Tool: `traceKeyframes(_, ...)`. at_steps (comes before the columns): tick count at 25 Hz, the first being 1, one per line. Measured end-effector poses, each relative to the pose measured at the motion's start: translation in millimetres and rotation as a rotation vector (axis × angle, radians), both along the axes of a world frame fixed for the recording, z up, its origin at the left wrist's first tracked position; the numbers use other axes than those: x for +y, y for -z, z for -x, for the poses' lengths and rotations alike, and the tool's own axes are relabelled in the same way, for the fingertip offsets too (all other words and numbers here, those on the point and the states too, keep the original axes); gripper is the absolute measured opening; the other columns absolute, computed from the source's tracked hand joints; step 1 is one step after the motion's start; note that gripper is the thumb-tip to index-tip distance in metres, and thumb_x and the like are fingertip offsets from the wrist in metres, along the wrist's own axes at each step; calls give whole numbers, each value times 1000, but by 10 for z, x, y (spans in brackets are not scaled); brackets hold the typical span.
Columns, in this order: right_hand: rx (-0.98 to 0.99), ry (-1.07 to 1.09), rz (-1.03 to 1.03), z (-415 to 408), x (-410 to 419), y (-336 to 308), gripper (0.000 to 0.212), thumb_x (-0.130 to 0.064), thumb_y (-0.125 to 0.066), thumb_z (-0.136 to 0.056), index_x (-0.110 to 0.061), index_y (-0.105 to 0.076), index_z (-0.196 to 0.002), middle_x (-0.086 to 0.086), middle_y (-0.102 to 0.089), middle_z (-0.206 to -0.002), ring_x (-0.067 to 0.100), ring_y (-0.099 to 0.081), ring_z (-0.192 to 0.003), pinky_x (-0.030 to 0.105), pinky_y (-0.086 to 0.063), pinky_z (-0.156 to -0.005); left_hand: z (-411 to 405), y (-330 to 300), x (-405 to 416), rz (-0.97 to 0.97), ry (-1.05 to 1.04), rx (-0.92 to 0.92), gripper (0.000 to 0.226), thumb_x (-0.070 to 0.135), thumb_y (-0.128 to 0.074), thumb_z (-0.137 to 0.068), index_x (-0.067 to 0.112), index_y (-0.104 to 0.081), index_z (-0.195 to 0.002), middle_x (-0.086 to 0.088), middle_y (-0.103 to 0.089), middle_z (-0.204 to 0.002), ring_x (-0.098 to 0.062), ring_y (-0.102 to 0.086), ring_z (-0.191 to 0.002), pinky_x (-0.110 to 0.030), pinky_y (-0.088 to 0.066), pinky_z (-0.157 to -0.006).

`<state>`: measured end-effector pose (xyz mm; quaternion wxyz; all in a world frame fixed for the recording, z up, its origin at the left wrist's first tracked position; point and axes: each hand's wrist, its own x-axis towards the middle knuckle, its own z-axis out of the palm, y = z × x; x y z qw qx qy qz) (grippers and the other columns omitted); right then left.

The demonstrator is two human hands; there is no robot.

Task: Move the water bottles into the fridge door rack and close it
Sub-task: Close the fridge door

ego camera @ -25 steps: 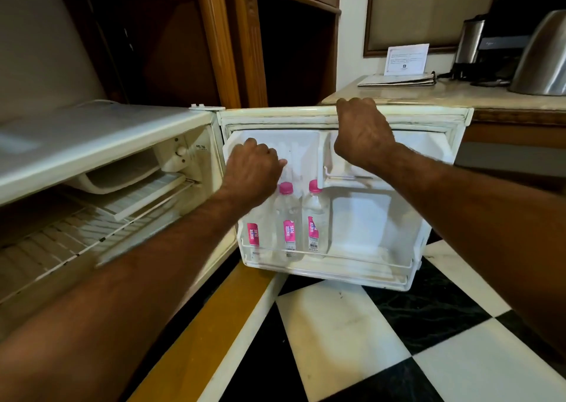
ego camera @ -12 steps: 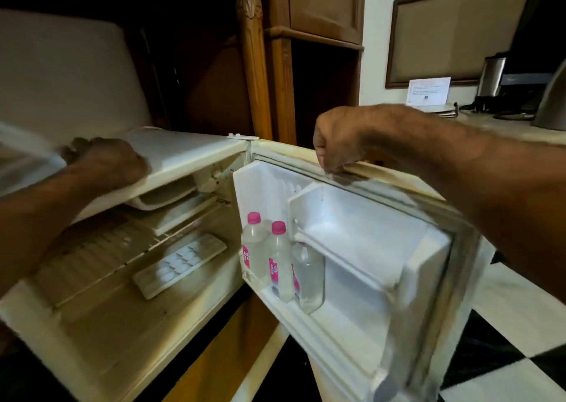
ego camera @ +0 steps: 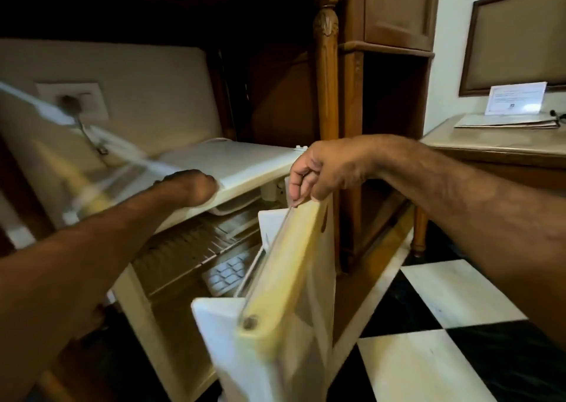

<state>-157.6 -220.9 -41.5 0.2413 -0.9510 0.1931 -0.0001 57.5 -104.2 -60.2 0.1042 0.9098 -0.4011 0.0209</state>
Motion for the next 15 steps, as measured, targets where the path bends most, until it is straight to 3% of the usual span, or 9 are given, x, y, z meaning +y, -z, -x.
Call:
traceKeyframes(3, -95, -57, 28, -275, -39, 216, 37, 3, -70, -81, -21, -71, -108, -7, -71, -110, 10, -65, -105, 28, -54, -88, -119, 86, -21, 19, 26, 54, 42, 19, -32, -100, -11, -50, -122, -30, -47, -135, -40, -43, -125, -38, -36, -98)
traceKeyframes(7, -340, -20, 76, -667, -25, 435, 27, -12, -80, -78, -24, -74, -102, -7, -73, -106, 8, -67, -98, 34, -59, -87, -371, 149, -73, -9, 24, 49, 47, 31, -32, -98, 0, -47, -131, -21, -41, -144, -34, -41, -128, -37, -32, -102)
traceKeyframes(9, -392, 0, 79, -829, -29, 482, 24, -14, -82, -77, -23, -75, -98, -6, -74, -103, 9, -68, -97, 36, -60, -85, -422, 161, -98, -53, 45, 20, 40, 30, -28, -99, 4, -54, -115, -21, -49, -135, -31, -50, -109, -34, -37, -92)
traceKeyframes(11, -420, 7, 73, -945, -74, 522, 23, -15, -83, -75, -25, -75, -95, -8, -73, -100, 8, -68, -95, 33, -60, -81, -442, 168, -185, -2, 33, 59, 31, 23, -24, -100, 7, -50, -98, -23, -56, -120, -25, -48, -83, -31, -38, -76)
traceKeyframes(15, -523, -4, 58, -955, -237, 664, 27, -29, -84, -74, -29, -73, -99, -15, -70, -98, 4, -65, -94, 21, -52, -71, -512, 232, -280, 37, 49, -42, 28, 24, -26, -98, 9, -49, -95, -22, -60, -106, -30, -48, -78, -35, -40, -71)
